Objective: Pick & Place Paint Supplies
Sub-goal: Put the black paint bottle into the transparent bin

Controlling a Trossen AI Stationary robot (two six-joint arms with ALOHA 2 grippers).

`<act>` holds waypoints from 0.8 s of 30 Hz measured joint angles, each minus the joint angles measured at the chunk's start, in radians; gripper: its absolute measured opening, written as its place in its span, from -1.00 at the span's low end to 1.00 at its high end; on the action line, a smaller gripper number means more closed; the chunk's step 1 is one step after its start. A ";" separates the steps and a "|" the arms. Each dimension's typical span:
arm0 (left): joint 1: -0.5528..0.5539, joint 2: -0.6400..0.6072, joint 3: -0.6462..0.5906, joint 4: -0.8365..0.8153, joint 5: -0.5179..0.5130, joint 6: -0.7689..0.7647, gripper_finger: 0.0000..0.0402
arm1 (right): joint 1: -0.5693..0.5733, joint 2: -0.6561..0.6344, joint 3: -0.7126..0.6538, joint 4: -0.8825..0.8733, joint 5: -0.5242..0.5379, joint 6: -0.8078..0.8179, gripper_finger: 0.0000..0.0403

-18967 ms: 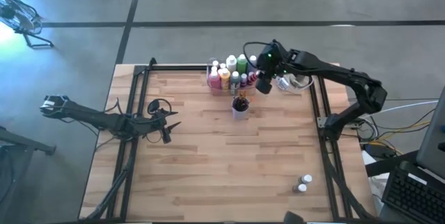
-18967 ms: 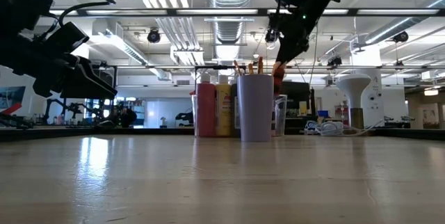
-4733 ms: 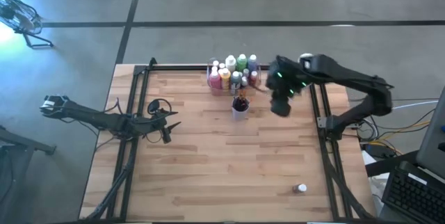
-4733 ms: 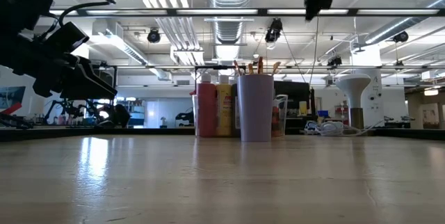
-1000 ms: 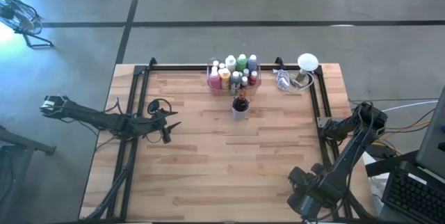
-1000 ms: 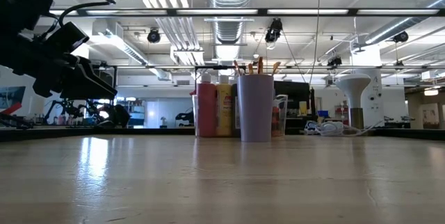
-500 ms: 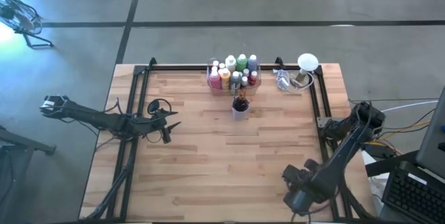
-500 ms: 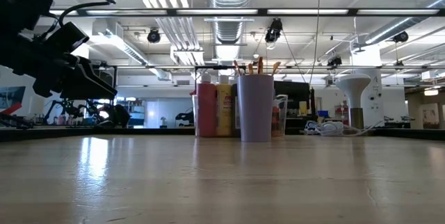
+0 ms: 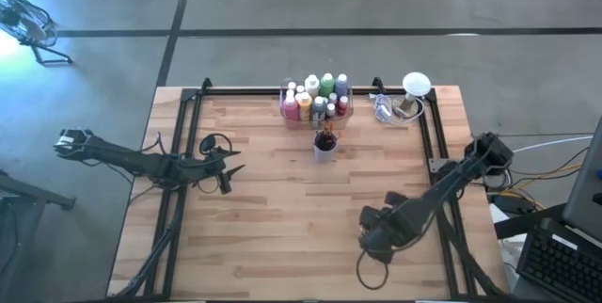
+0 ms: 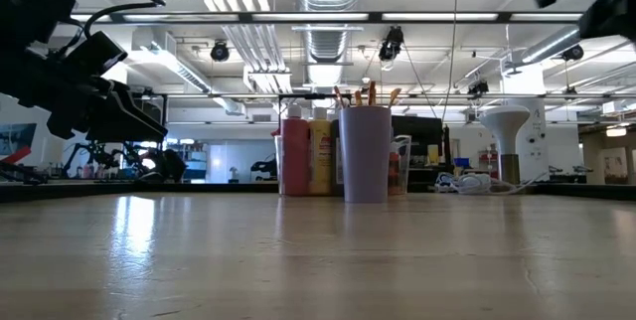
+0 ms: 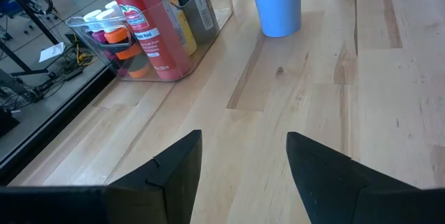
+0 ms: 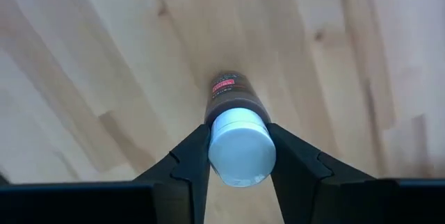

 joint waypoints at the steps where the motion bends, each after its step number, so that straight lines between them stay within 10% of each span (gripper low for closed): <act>1: 0.000 0.000 0.000 0.000 0.000 0.000 0.07 | -0.014 0.000 0.000 0.000 0.005 -0.026 -0.44; 24: 0.000 0.000 0.000 0.000 0.000 0.000 0.07 | -0.429 -0.300 0.033 -0.086 0.168 -0.542 -0.44</act>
